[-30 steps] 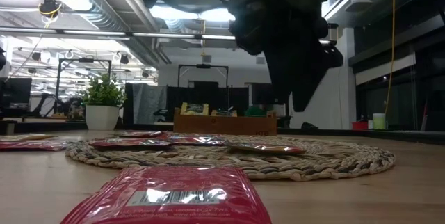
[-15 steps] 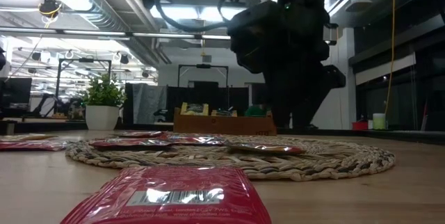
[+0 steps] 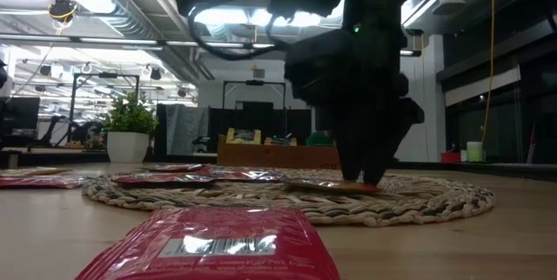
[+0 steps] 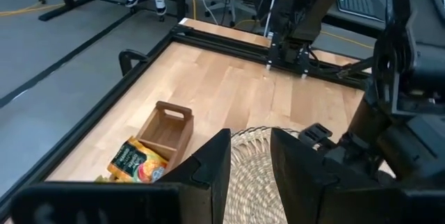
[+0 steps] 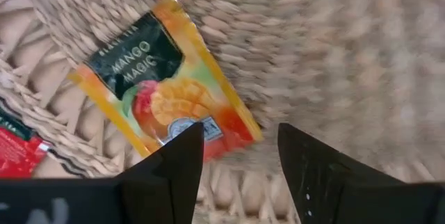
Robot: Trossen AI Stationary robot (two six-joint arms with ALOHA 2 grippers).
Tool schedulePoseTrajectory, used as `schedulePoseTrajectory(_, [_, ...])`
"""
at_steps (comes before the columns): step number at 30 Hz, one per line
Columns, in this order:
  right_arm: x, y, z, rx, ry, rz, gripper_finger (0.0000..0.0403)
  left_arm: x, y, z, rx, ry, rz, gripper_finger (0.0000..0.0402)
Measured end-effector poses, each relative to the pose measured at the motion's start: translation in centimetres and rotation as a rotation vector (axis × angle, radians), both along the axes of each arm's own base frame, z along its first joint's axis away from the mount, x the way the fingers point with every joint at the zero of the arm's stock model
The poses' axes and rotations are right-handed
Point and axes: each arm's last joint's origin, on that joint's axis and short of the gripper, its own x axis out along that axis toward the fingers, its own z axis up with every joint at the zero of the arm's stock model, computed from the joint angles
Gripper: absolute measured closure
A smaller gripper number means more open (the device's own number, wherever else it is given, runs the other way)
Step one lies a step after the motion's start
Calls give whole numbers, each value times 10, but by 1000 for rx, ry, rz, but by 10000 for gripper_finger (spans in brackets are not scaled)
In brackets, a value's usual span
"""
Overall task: Pick & Place Tea
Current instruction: Put the right orange tea bag into the middle of the wooden organizer
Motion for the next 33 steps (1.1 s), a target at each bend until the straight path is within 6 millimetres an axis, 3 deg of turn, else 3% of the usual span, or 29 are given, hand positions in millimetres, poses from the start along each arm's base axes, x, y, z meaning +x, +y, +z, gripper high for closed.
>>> schedulePoseTrajectory(5, [2,1,-12,1,30,52,218,-1,3,1,2,-9,13,304])
schedulePoseTrajectory(12, [1,0,-15,-21,35,69,226,-2,8,1,4,-15,35,304])
schedulePoseTrajectory(15, [1,0,-15,-27,42,79,257,-2,10,2,6,-18,45,304])
schedulePoseTrajectory(23, [1,-2,-15,-34,32,119,389,-4,15,2,8,-21,65,304])
schedulePoseTrajectory(33, [5,-6,-9,-42,36,132,398,-4,16,2,8,-21,69,304])
